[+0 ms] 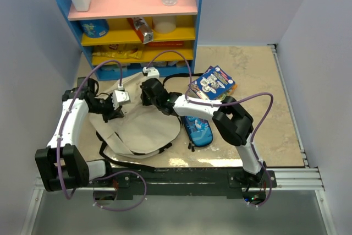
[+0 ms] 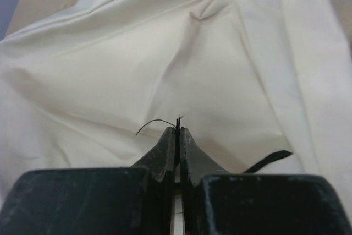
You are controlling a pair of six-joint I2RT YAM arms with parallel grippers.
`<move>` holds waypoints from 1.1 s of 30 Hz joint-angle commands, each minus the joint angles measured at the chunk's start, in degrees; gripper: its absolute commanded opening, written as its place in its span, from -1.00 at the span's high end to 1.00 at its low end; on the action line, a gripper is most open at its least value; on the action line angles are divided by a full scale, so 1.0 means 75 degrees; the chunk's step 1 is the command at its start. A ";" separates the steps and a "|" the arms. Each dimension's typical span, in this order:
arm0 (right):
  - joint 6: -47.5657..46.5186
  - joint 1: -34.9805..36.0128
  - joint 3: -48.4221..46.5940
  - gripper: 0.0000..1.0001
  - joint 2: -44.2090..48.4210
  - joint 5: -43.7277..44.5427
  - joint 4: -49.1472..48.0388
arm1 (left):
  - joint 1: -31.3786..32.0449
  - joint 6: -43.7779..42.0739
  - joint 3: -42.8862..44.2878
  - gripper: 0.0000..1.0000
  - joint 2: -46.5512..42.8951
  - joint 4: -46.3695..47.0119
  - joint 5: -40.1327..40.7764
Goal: Pack the student bag
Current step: Zip the student bag at the center of the board.
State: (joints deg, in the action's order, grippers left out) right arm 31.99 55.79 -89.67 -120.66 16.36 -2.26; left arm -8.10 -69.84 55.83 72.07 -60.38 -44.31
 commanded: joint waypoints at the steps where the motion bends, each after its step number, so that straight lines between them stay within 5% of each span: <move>1: -0.0362 -0.0419 0.0131 1.00 0.0444 0.0971 -0.0367 | -0.0057 -0.0402 0.0243 1.00 -0.0223 -0.0961 0.0037; 21: -0.0186 -0.1017 0.0366 1.00 0.0268 0.2682 -0.0624 | -0.0280 -0.1469 0.0290 1.00 -0.0082 -0.1641 0.0260; 24: -0.0175 -0.1017 0.0436 0.28 0.0396 0.2449 -0.0461 | -0.0280 -0.1166 0.0266 0.91 -0.0071 -0.1326 0.0470; 25: -0.0082 -0.1028 0.0448 -0.14 0.0501 0.2390 -0.0216 | -0.0291 -0.0978 0.0243 0.82 -0.0071 -0.0942 0.0587; 28: 0.0281 -0.1017 0.0973 -0.42 0.0829 0.2296 -0.0085 | -0.0280 -0.0019 0.0278 0.58 -0.0304 0.0111 0.0752; 33: 0.0481 -0.1005 0.2413 -0.33 0.1778 0.1933 -0.0704 | -0.0116 0.1120 0.0838 0.00 -0.0376 0.0832 0.0484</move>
State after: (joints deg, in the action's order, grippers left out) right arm 33.47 47.79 -77.38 -114.32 30.94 -3.46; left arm -9.72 -69.73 56.40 70.30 -60.64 -38.63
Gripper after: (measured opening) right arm 0.710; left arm 0.449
